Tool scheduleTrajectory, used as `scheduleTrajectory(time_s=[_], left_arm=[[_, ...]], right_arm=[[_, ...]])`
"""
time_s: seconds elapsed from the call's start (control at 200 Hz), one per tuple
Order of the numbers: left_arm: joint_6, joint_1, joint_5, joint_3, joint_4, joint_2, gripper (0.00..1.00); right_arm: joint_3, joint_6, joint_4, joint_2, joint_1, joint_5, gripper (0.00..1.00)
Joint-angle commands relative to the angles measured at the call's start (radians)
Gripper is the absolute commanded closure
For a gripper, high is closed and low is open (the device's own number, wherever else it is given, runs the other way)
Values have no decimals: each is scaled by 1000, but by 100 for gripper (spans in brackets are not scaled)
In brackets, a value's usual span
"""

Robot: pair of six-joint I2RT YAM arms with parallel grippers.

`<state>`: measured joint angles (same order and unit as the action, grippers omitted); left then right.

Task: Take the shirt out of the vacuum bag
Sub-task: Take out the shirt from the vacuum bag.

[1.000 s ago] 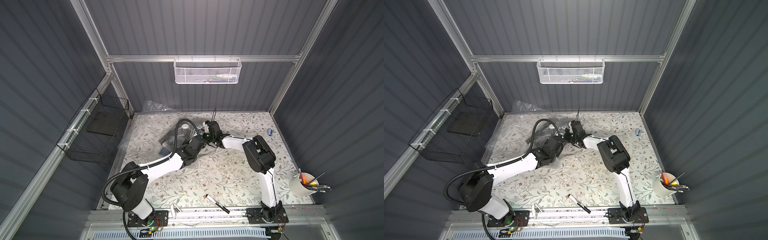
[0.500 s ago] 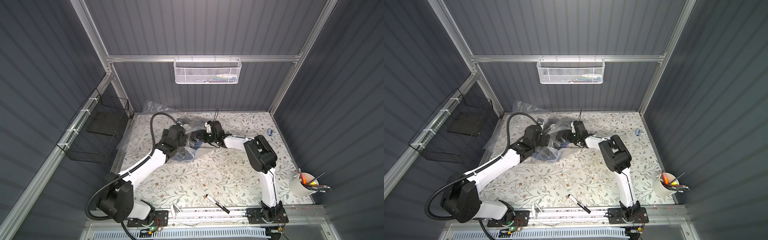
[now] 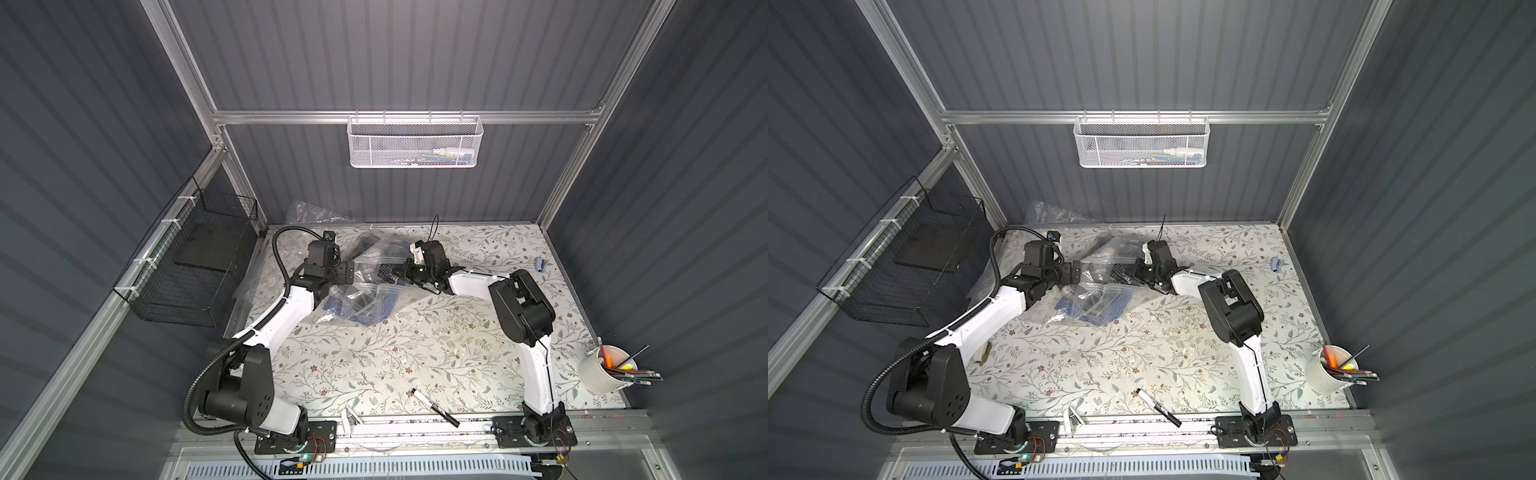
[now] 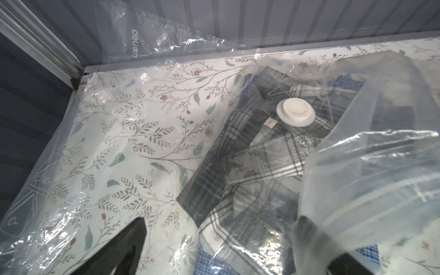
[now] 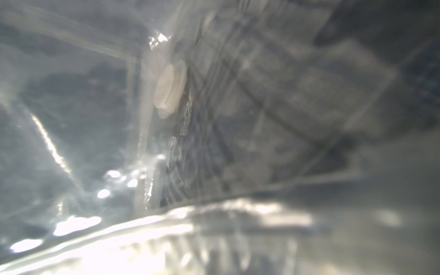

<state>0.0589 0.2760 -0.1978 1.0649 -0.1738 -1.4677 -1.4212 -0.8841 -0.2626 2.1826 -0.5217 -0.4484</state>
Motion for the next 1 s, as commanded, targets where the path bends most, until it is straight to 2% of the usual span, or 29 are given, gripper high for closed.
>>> scheduleTrajectory(time_s=[0.0, 0.165, 0.27, 0.44, 0.605, 0.715, 0.856, 0.901, 0.996], left_arm=[[-22, -3, 62, 46, -51, 45, 2], [20, -3, 133, -36, 2, 24, 12], [34, -1, 153, -76, 38, -2, 16], [18, -1, 143, -101, 68, -18, 17], [10, -1, 150, -108, 89, -40, 17], [9, -1, 157, -108, 92, -51, 14], [5, -1, 179, -96, 86, -36, 4], [4, -1, 200, -81, 70, -27, 1], [-1, -1, 256, -40, 33, 13, 1]], right_arm=[[-15, -27, -33, -3, 11, -23, 100], [-13, -25, 4, -83, 11, -24, 100], [-22, 12, 97, -152, 12, 2, 100], [-39, 57, 225, -231, 11, 40, 100], [-75, 69, 321, -180, 18, 46, 100], [-113, 68, 338, -170, 24, 45, 100], [-157, 102, 376, -105, 9, 43, 100], [-143, 94, 361, -81, 11, 43, 100], [-90, 59, 282, -59, 12, 47, 100]])
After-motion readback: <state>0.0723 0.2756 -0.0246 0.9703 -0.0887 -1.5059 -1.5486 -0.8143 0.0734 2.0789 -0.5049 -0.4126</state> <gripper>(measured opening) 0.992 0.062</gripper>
